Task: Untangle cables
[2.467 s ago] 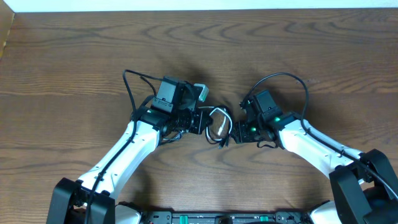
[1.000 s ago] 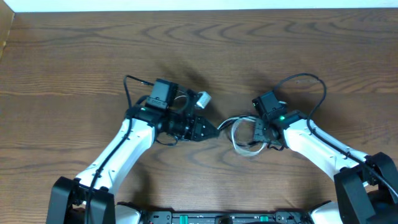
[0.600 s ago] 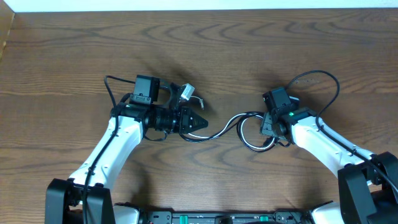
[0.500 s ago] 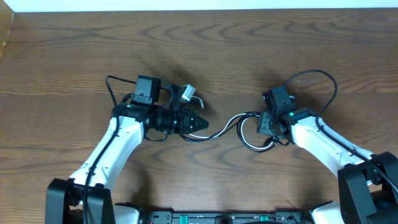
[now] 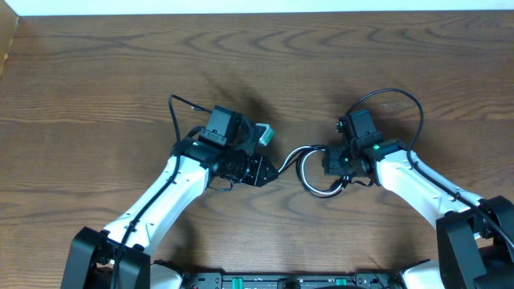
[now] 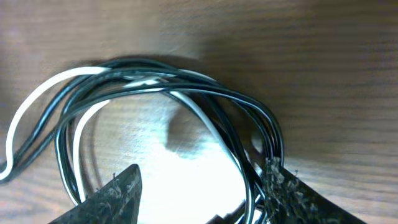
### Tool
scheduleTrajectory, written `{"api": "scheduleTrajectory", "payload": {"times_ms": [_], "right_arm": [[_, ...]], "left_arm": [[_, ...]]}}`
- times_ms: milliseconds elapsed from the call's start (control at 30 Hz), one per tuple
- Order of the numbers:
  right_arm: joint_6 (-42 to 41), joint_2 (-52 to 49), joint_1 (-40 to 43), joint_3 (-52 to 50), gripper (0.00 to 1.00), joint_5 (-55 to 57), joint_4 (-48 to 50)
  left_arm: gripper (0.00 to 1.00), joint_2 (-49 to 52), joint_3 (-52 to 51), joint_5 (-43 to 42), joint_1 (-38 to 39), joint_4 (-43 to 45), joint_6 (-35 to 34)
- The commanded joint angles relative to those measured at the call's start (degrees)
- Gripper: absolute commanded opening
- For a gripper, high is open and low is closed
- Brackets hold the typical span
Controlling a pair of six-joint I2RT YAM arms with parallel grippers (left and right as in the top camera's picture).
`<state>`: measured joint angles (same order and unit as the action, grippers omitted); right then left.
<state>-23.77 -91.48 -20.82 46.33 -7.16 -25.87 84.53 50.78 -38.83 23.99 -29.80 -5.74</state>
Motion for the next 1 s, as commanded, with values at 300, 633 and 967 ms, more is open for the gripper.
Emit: {"api": "scheduleTrajectory", "payload": {"times_ms": [300, 633, 967], "right_arm": [[0.9, 0.0, 0.7, 0.0, 0.55, 0.7, -2.5], [0.9, 1.5, 4.0, 1.0, 0.56, 0.3, -3.7], [0.9, 1.5, 3.9, 1.0, 0.56, -1.0, -3.9]], "left_arm": [[0.52, 4.6, 0.0, 5.0, 3.7, 7.9, -1.9], [0.54, 12.6, 0.0, 5.1, 7.5, 16.9, -1.9], [0.54, 17.4, 0.0, 12.6, 10.3, 19.3, -2.1]]}}
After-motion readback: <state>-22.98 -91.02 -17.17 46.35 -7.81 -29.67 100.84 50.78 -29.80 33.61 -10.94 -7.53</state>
